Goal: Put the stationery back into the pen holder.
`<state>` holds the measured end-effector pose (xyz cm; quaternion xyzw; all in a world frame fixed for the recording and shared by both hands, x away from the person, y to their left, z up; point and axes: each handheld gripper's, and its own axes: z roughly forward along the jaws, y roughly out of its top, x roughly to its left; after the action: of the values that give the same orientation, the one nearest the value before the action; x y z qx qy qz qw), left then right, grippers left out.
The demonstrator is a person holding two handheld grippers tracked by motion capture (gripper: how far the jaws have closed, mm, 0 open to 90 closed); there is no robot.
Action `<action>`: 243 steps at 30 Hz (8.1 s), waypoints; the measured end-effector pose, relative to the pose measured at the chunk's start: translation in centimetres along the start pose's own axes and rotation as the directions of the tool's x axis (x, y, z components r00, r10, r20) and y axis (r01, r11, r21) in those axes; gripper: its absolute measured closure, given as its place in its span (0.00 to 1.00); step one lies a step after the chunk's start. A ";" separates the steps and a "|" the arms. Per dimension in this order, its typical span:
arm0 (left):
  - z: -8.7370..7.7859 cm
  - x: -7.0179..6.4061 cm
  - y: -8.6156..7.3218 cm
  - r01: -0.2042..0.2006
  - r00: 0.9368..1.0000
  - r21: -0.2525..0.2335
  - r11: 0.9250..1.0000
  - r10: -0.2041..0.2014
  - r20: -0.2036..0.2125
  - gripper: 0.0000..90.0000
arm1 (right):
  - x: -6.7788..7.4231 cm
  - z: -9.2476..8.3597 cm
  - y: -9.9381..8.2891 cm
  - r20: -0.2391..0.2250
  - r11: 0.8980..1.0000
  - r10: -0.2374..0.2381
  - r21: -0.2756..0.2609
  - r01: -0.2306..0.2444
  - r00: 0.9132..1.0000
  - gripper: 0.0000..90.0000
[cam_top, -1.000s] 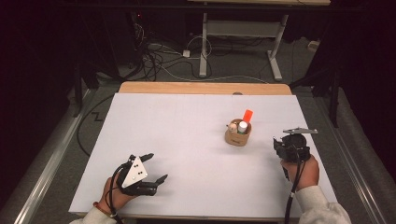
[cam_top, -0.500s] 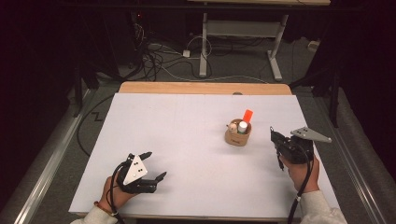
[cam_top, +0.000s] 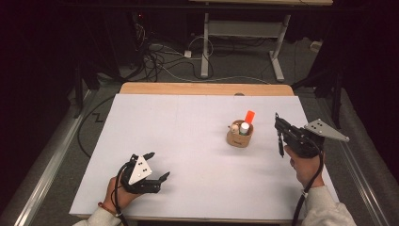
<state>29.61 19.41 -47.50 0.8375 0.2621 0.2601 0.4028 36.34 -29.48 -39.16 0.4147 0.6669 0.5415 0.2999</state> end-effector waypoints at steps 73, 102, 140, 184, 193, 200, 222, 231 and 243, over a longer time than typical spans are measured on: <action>0.1 0.2 -0.4 0.006 1.000 0.017 1.000 -0.006 0.001 0.18 | 2.0 8.6 -0.9 -0.153 0.998 0.010 -0.060 -0.020 0.988 0.89; 0.1 0.1 -0.5 -0.001 1.000 0.022 1.000 0.001 0.001 0.18 | 2.5 8.0 -1.8 -0.107 0.992 -0.123 0.024 0.126 0.987 0.85; 0.1 0.0 -0.3 -0.023 1.000 0.025 0.999 0.023 -0.003 0.18 | 5.7 6.1 0.4 -0.027 0.969 -0.244 0.033 0.245 0.969 0.27; 0.0 -0.1 -0.4 -0.021 1.000 0.025 0.999 0.021 -0.001 0.18 | 7.5 0.1 -0.6 -0.042 0.923 -0.377 0.069 0.379 0.925 0.22; -0.1 0.0 -0.4 -0.032 0.999 0.032 0.999 0.032 -0.006 0.18 | 7.5 -0.8 -1.9 -0.045 0.912 -0.402 0.072 0.404 0.915 0.22; 0.0 -0.1 -0.4 -0.039 0.999 0.032 0.999 0.039 -0.005 0.18 | 7.1 -1.8 -3.4 -0.036 0.909 -0.408 0.078 0.410 0.912 0.22; 0.3 -0.3 -0.2 -0.058 0.998 0.026 0.998 0.058 -0.001 0.18 | 4.2 -3.8 -7.6 0.014 0.898 -0.427 0.122 0.422 0.904 0.25; 0.3 -0.2 -0.3 -0.051 0.999 0.027 0.998 0.051 -0.001 0.18 | 2.9 -4.6 -9.6 0.011 0.913 -0.379 0.167 0.372 0.925 0.25; 0.3 -0.4 -0.3 -0.063 0.998 0.032 0.998 0.063 0.002 0.18 | 3.2 -4.6 -9.3 0.009 0.914 -0.384 0.142 0.379 0.923 0.25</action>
<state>29.40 19.13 -47.99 0.8519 0.2396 0.2677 0.3810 28.75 -29.51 -46.92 0.3063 0.7650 0.4175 0.3828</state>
